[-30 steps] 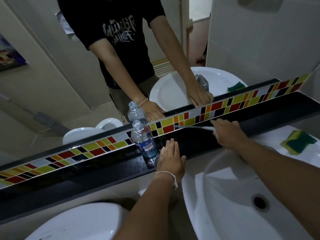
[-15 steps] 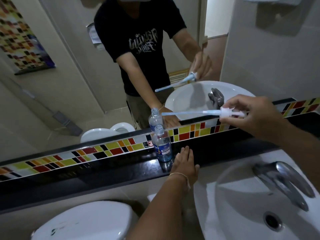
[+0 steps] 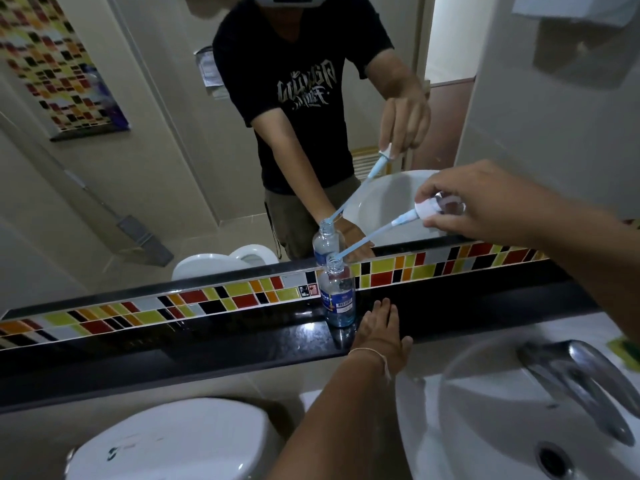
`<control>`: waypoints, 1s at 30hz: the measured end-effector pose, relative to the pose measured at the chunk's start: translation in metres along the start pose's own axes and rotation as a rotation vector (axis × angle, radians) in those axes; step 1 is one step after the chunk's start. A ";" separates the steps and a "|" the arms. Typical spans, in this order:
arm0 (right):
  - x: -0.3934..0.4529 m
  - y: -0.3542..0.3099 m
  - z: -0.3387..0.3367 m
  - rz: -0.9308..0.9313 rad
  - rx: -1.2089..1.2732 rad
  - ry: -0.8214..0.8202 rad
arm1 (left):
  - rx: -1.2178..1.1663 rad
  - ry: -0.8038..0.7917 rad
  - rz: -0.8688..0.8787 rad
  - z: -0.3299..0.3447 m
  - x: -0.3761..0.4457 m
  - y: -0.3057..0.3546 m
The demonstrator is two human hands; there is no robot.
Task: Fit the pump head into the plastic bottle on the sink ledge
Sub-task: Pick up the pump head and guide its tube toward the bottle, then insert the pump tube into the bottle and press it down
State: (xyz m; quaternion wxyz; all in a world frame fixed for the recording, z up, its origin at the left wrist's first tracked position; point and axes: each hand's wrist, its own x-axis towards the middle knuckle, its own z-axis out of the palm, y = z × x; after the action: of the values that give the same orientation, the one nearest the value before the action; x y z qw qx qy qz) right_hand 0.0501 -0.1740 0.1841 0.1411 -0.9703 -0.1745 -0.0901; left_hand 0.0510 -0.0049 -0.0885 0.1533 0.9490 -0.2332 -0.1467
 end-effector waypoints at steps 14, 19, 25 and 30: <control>0.088 -0.065 -0.010 -0.366 -0.434 -0.228 | -0.048 0.037 0.011 -0.001 -0.002 -0.002; 0.113 -0.096 0.005 -0.427 -0.597 -0.362 | 0.014 0.012 0.003 -0.002 -0.001 -0.001; 0.114 -0.109 0.053 -0.472 -0.549 -0.387 | -0.131 0.088 0.008 0.007 -0.009 -0.006; 0.110 -0.106 0.076 -0.433 -0.479 -0.414 | -0.273 0.116 0.073 0.002 -0.035 -0.019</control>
State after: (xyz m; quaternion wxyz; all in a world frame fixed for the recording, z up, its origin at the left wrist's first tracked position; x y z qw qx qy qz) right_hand 0.1224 -0.0208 0.1630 -0.1501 -0.9141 -0.3743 0.0417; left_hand 0.0275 0.0276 -0.0901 0.2991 0.9172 -0.2361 -0.1165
